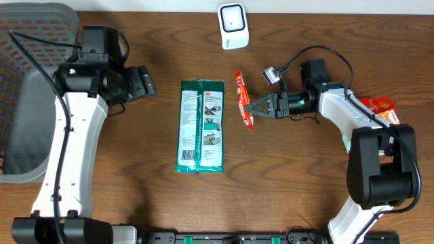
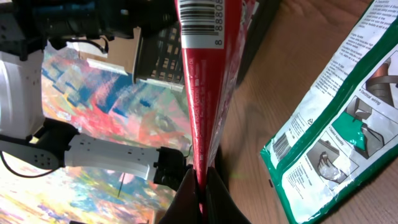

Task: Scan the item barcode
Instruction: 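Swing the left gripper in and grasp the stick's top end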

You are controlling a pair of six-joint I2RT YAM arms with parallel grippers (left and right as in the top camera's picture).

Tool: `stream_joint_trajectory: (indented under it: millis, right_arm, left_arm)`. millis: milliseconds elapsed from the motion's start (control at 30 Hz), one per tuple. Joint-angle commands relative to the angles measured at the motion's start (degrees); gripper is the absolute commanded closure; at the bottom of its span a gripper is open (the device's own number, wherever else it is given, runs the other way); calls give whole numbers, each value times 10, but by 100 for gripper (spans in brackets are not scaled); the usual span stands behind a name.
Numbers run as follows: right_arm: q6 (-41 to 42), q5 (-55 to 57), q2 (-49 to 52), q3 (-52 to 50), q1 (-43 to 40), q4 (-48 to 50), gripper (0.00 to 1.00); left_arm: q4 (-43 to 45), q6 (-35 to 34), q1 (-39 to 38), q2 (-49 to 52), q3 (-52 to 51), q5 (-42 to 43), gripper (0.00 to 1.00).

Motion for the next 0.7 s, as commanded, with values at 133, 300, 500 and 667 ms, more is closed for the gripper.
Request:
stream_joint_trajectory:
  millis: [133, 300, 500, 667]
  right_arm:
    - [-4, -25, -21, -3, -15, -13, 99]
    - [19, -26, -82, 2, -17, -11, 99]
    - [30, -25, -209, 2, -19, -4, 99]
    - [31, -25, -249, 2, -19, -2, 99]
  left_arm:
    - [48, 54, -36, -3, 5, 460, 3]
    - [105, 54, -78, -3, 5, 481, 3]
    - [180, 53, -138, -3, 5, 482, 3]
    - [262, 51, -196, -3, 5, 502, 3]
